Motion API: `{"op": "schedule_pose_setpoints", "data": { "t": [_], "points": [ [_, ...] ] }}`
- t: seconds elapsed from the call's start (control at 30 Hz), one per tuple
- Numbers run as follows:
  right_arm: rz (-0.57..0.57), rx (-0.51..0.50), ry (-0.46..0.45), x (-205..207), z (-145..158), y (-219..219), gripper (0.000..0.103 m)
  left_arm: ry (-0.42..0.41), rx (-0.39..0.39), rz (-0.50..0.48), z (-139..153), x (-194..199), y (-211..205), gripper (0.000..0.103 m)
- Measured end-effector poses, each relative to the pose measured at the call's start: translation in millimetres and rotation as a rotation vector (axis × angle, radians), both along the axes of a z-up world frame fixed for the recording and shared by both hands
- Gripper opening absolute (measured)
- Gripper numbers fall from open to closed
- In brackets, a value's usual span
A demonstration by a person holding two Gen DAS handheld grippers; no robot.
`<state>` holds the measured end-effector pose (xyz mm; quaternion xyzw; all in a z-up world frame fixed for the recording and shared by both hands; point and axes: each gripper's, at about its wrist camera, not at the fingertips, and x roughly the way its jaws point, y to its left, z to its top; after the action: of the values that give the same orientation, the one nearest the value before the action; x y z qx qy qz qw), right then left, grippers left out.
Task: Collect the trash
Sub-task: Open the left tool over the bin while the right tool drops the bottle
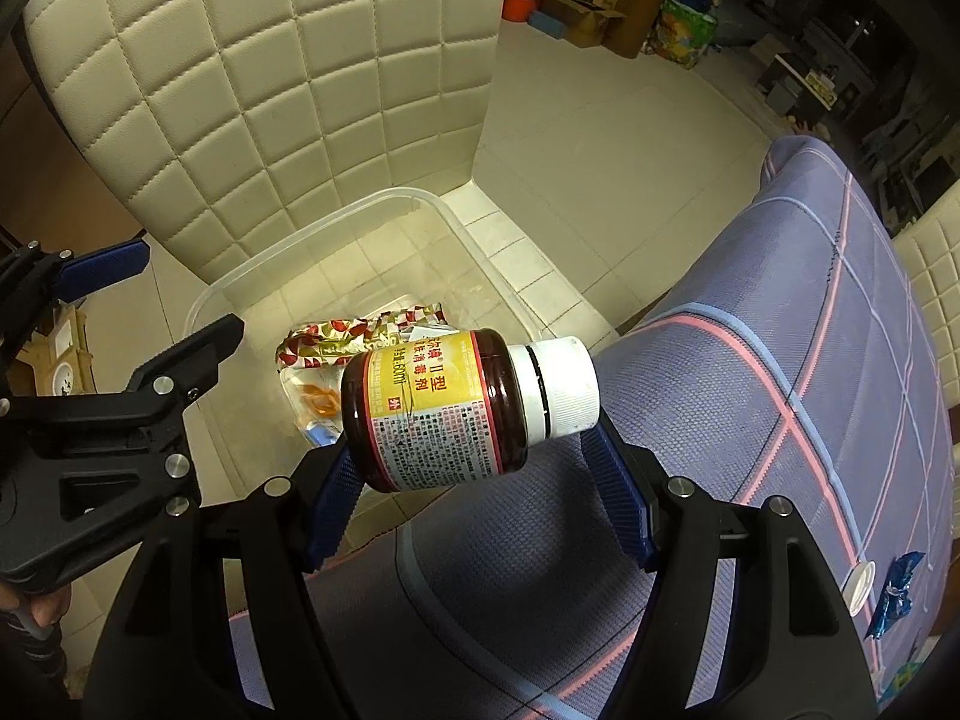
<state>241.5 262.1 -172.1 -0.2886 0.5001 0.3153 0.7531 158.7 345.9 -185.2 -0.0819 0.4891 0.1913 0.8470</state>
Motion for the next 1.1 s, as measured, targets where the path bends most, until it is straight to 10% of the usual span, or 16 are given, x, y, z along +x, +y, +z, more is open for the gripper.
{"op": "schedule_pose_setpoints", "data": {
  "t": [1.1],
  "points": [
    [0.013,0.040,-0.017,-27.8,18.1,-19.1,0.075,0.002,0.007,0.011,14.7,-29.7,-12.3,0.072]
  ]
}}
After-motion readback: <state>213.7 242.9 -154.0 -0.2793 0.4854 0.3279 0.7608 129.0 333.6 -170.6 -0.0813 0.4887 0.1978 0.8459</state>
